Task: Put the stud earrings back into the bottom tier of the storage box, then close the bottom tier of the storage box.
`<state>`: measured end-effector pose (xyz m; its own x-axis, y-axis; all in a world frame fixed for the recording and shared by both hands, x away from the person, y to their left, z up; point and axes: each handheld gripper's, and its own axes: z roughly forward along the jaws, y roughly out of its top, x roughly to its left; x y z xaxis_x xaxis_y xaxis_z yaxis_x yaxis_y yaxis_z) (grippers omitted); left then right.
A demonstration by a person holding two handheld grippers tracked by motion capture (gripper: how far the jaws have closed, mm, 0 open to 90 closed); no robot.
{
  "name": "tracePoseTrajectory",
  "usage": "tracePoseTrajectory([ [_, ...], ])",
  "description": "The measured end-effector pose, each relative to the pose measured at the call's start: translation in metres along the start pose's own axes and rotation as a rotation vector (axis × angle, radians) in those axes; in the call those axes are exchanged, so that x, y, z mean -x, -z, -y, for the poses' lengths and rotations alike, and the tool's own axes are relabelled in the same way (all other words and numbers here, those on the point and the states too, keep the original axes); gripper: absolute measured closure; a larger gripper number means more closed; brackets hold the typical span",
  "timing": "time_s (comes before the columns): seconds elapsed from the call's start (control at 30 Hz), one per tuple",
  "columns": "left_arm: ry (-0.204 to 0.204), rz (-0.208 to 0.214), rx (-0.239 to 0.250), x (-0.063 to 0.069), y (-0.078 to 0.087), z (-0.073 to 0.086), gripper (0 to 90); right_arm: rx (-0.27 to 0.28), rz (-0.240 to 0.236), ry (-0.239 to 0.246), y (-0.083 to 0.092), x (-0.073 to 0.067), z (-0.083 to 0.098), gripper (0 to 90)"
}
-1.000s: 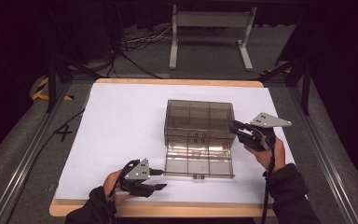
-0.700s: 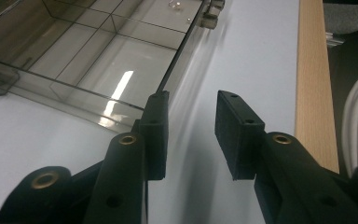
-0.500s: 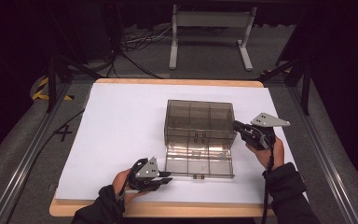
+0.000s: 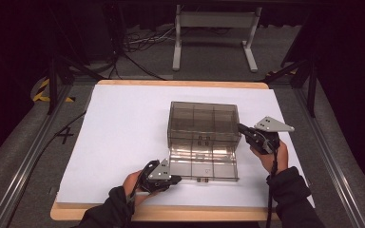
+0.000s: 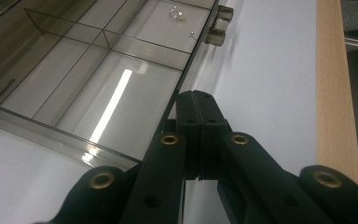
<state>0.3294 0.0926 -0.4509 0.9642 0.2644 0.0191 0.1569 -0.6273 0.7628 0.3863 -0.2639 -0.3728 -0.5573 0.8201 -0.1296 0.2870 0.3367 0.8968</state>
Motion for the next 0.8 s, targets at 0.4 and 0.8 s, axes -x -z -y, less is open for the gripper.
tracePoseTrajectory([
  [0.4, -0.022, 0.014, -0.009, 0.002, -0.008, -0.002, 87.1, 0.005, -0.007, -0.020, 0.001, 0.000, 0.002, 89.8],
  [0.8, -0.049, -0.003, -0.033, 0.007, -0.015, -0.009, 86.0, 0.007, -0.007, -0.016, 0.004, -0.002, 0.003, 89.8],
])
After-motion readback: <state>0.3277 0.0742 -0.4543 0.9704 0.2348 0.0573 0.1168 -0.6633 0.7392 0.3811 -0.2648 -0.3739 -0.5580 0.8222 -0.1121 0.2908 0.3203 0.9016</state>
